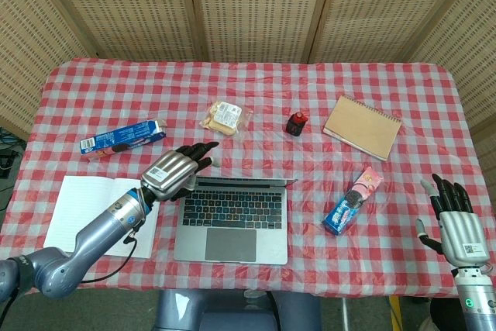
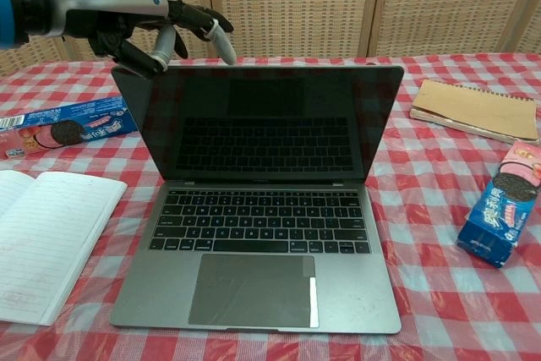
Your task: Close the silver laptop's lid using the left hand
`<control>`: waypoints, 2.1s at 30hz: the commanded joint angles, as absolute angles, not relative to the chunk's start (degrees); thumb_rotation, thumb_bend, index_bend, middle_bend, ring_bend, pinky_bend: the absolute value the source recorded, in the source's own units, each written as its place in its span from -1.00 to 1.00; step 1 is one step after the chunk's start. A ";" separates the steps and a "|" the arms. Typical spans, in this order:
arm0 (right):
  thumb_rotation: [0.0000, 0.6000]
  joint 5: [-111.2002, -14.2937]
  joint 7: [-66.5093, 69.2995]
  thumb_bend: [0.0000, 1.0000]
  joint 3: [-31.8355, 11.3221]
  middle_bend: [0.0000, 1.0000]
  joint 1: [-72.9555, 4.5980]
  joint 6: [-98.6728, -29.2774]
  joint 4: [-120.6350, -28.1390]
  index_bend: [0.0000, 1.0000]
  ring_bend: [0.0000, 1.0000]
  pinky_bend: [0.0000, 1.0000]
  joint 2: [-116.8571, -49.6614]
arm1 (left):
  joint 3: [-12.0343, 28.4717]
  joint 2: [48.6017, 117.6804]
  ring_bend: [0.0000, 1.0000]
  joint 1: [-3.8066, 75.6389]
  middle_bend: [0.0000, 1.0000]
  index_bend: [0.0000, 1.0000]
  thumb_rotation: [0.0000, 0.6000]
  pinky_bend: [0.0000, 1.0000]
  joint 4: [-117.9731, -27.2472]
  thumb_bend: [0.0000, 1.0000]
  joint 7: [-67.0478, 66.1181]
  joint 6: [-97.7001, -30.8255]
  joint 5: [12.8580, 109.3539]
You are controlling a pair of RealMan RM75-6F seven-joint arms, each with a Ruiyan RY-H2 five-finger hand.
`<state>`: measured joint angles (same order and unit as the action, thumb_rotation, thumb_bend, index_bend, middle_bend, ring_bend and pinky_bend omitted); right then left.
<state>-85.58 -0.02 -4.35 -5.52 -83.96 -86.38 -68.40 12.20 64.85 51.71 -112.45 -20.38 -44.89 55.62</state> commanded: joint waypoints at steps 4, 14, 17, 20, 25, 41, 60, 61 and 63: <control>1.00 -85.72 -0.10 0.28 -4.26 -1.00 -5.58 -83.91 -86.34 -0.93 -1.00 -1.00 -68.45 | 11.54 66.73 -0.71 53.35 -0.80 -0.37 1.00 -0.59 -113.21 1.00 -21.00 -45.63 53.82; 1.00 -85.87 -0.06 0.28 -4.22 -1.00 -5.53 -84.18 -86.52 -0.93 -1.00 -1.00 -68.36 | 10.29 68.23 -0.54 54.00 -0.57 -0.13 1.00 -0.49 -114.26 1.00 -21.25 -47.37 54.63; 1.00 -85.91 -0.11 0.28 -4.17 -1.00 -5.52 -84.17 -86.56 -0.93 -1.00 -1.00 -68.35 | 10.03 68.40 -0.49 54.07 -0.49 -0.06 1.00 -0.46 -114.50 1.00 -21.04 -47.59 54.66; 1.00 -85.89 -0.15 0.29 -4.15 -1.00 -5.52 -84.16 -86.67 -0.93 -1.00 -1.00 -68.33 | 9.64 68.59 -0.46 54.09 -0.45 -0.02 1.00 -0.45 -114.85 1.00 -20.43 -47.72 55.01; 1.00 -85.77 -0.14 0.30 -4.20 -1.00 -5.51 -84.19 -86.66 -0.92 -1.00 -1.00 -68.29 | 8.79 68.79 -0.46 54.00 -0.44 -0.01 1.00 -0.45 -115.31 1.00 -19.39 -47.37 55.77; 1.00 -85.56 -0.70 0.33 -4.26 -1.00 -5.48 -84.28 -86.84 -0.91 -1.00 -1.00 -68.38 | 4.69 70.56 -0.46 52.21 -0.44 -0.01 1.00 -0.45 -116.14 1.00 -17.22 -47.02 59.74; 1.00 -85.68 -1.17 0.33 -4.15 -1.00 -5.39 -84.42 -87.16 -0.90 -1.00 -1.00 -68.31 | -2.58 77.38 -0.46 49.25 -0.44 -0.01 1.00 -0.45 -111.30 1.00 -20.13 -46.97 63.12; 1.00 -85.66 -1.10 0.33 -4.14 -1.00 -5.36 -84.45 -87.20 -0.90 -1.00 -1.00 -68.26 | -2.79 77.96 -0.46 49.09 -0.44 -0.02 1.00 -0.45 -110.89 1.00 -20.43 -47.17 63.24; 1.00 -85.59 -1.07 0.33 -4.17 -1.00 -5.33 -84.48 -87.22 -0.91 -1.00 -1.00 -68.21 | -3.03 78.69 -0.46 48.89 -0.44 -0.02 1.00 -0.45 -110.48 1.00 -20.67 -47.24 63.16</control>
<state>-85.59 -1.07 -4.17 -5.33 -84.48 -87.22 -68.22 -2.82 78.35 49.05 -110.69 -20.45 -47.18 63.16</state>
